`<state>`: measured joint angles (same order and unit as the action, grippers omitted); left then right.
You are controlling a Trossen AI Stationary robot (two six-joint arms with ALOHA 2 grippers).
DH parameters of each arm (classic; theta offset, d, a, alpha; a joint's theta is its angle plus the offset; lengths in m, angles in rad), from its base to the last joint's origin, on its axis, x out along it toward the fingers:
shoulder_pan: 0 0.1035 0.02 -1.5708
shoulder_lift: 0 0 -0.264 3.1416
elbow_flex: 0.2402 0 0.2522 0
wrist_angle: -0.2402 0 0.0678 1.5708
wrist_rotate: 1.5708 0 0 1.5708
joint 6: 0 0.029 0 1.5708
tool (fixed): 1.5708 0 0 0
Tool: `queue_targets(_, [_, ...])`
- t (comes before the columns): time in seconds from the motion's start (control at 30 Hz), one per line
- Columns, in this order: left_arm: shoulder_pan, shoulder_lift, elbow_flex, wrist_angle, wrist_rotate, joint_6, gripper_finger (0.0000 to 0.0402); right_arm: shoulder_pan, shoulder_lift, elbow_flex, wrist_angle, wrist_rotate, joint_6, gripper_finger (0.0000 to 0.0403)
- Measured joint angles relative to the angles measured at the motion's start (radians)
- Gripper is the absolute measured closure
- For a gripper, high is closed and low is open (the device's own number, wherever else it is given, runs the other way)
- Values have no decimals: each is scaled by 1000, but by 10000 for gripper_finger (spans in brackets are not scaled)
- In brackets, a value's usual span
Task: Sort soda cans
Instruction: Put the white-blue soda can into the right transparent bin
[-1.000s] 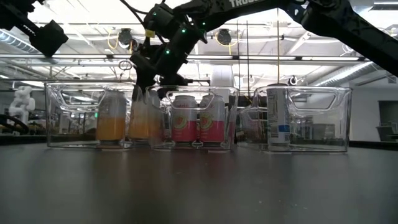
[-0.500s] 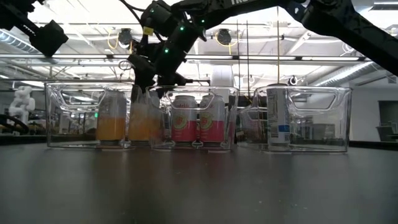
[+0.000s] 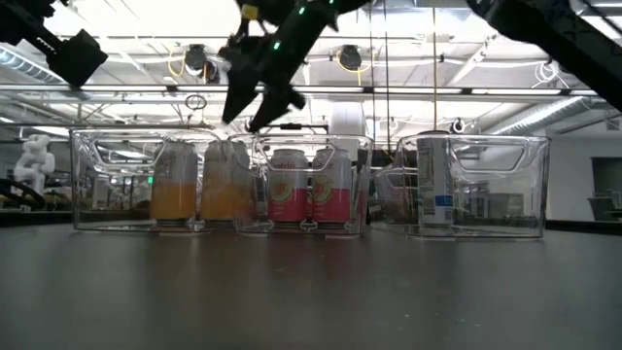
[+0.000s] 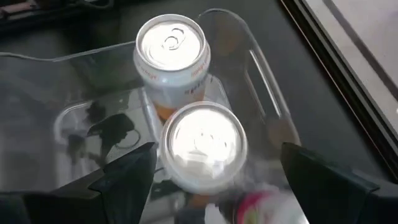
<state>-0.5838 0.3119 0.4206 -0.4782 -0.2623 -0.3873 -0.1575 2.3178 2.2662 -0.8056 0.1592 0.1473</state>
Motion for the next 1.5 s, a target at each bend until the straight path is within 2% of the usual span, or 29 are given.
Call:
queue_targets(0.2, [0,0,0,-1,0,1,18,28,-121,0,-126,-1,72,69])
queue_targets(0.4, [0,0,0,0,0,1,18,102,-250,1,-351,6,259,76])
queue_targets(0.7, [0,0,0,0,0,1,18,360,-363,1,-758,212,626,105])
queue_targets(0.9, [0,0,0,1,0,1,18,566,-400,-6,-762,244,870,105])
queue_targets(1.07, [0,0,0,2,-1,1,18,721,-399,-11,-762,357,1094,106])
queue_targets(1.27, [0,0,0,2,-2,1,18,873,-399,-95,-765,384,1419,106])
queue_targets(1.33, [0,0,0,2,-3,1,18,914,-399,-145,-765,355,1530,106])
queue_targets(1.5, [0,0,0,2,-21,1,18,993,-416,-294,-766,187,1738,106])
